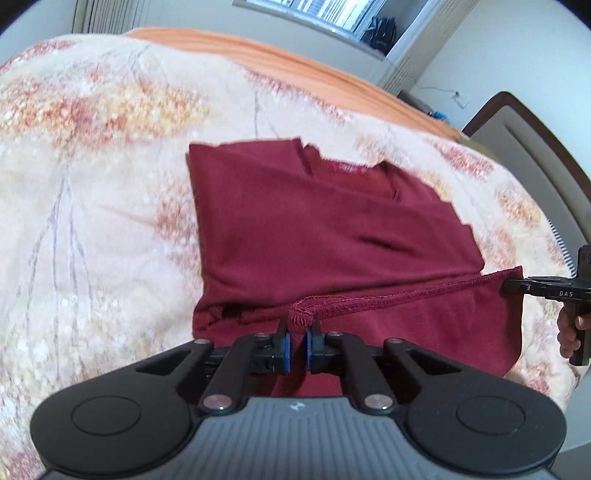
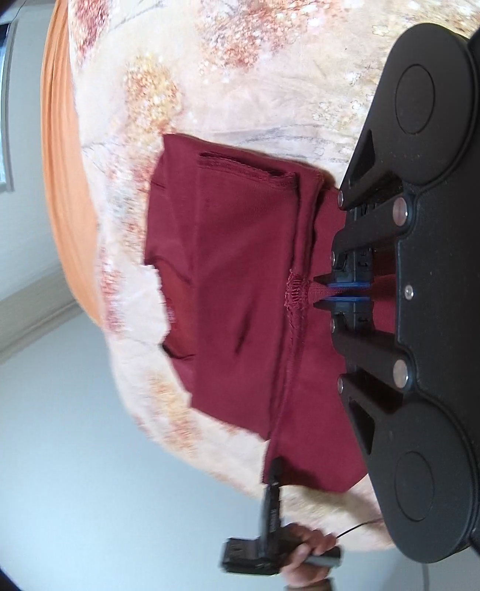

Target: Fold small clothes

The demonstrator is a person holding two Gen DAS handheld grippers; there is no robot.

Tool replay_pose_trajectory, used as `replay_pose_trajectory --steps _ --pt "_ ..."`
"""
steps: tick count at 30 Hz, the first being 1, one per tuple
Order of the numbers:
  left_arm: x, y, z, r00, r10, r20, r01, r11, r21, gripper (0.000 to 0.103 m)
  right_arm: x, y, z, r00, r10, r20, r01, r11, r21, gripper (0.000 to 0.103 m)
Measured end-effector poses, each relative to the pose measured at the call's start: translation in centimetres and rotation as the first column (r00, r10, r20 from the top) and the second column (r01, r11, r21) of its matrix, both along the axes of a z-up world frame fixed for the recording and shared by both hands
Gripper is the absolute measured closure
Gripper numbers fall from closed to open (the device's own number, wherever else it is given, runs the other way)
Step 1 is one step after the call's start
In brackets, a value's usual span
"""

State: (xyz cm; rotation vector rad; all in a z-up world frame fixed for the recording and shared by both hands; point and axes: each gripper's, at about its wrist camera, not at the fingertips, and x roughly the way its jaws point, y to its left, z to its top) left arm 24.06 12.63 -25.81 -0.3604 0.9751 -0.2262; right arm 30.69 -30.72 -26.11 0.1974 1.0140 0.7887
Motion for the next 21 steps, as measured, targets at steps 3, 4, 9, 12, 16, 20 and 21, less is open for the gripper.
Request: replay_pose_trajectory --steps 3,4,9,12,16,20,21 --pt "0.4 0.1 0.8 1.0 0.006 0.028 -0.006 1.0 -0.009 0.096 0.5 -0.3 0.9 1.0 -0.025 0.013 0.024 0.999 0.031 0.1" --pt "0.6 0.2 1.0 0.999 0.015 0.035 -0.014 1.0 -0.014 0.097 0.7 -0.3 1.2 0.999 -0.03 0.014 0.029 0.999 0.039 0.1" --pt "1.7 1.1 2.3 0.994 0.067 0.085 -0.062 0.996 -0.063 0.097 2.0 -0.6 3.0 0.998 -0.056 0.042 0.052 0.995 0.09 0.1" --pt "3.2 1.6 3.4 0.989 0.086 0.118 -0.078 0.995 -0.069 0.097 3.7 -0.5 4.3 0.995 -0.072 0.072 0.064 0.992 0.107 0.1" --pt "6.3 2.3 4.4 0.984 0.094 0.151 -0.086 0.994 -0.062 0.097 7.0 0.0 5.2 0.992 -0.08 0.098 0.069 0.991 0.111 0.1" --pt "10.0 2.8 5.0 0.978 0.109 0.176 -0.103 0.994 -0.043 0.097 10.9 0.8 5.2 0.988 -0.101 0.116 0.09 0.991 0.097 0.1" --pt "11.1 2.8 5.0 0.977 0.115 0.179 -0.11 0.993 -0.035 0.097 12.1 1.0 5.1 0.987 -0.111 0.115 0.101 0.99 0.094 0.1"
